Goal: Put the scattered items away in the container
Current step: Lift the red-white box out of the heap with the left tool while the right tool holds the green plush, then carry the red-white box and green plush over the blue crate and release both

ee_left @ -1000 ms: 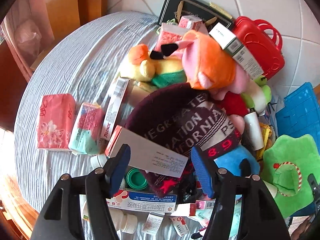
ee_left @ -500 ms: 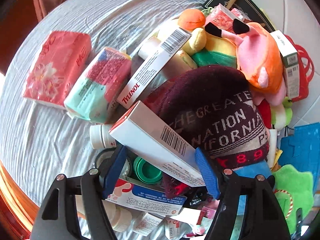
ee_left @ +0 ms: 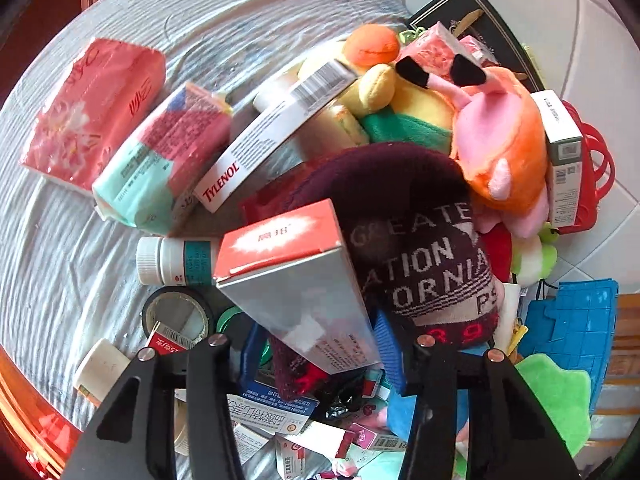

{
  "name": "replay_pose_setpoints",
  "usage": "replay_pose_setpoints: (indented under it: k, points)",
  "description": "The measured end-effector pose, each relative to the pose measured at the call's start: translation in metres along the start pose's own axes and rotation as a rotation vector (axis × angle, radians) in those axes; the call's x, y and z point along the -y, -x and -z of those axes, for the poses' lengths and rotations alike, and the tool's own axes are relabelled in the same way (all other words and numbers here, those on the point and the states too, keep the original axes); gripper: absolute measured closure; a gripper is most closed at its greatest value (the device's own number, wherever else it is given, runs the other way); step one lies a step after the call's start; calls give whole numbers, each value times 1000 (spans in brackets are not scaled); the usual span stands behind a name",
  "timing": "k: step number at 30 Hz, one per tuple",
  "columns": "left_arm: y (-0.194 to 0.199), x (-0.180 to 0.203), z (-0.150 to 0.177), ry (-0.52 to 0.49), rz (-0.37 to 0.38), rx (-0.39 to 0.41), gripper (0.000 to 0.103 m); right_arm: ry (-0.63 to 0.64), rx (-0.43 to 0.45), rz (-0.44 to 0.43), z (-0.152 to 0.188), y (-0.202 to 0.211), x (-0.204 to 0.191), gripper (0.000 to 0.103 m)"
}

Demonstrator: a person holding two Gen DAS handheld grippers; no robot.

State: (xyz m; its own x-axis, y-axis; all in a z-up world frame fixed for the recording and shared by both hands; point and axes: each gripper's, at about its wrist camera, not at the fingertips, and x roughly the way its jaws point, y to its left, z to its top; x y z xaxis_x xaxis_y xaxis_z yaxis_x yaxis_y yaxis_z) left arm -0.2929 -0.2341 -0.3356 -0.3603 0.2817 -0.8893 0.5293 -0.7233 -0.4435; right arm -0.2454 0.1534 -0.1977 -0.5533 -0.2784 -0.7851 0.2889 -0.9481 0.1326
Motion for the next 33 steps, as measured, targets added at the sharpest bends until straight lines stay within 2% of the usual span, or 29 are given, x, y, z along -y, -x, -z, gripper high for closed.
replay_pose_setpoints:
  k: [7,9,16,21,33]
  points:
    - [42,17,-2,-83,-7,83,59,0,22,-8,-3,9,4,98]
    - [56,30,-10,-119,-11,108,59,3,36,-10,-4,13,4,98]
    - [103,70,2,-234,12,206,59,22,78,-31,-10,35,7,98]
    - [133,109,21,-318,37,273,59,33,113,-46,-13,57,12,98]
    - [180,202,77,-480,119,373,59,38,225,-72,-19,129,44,98]
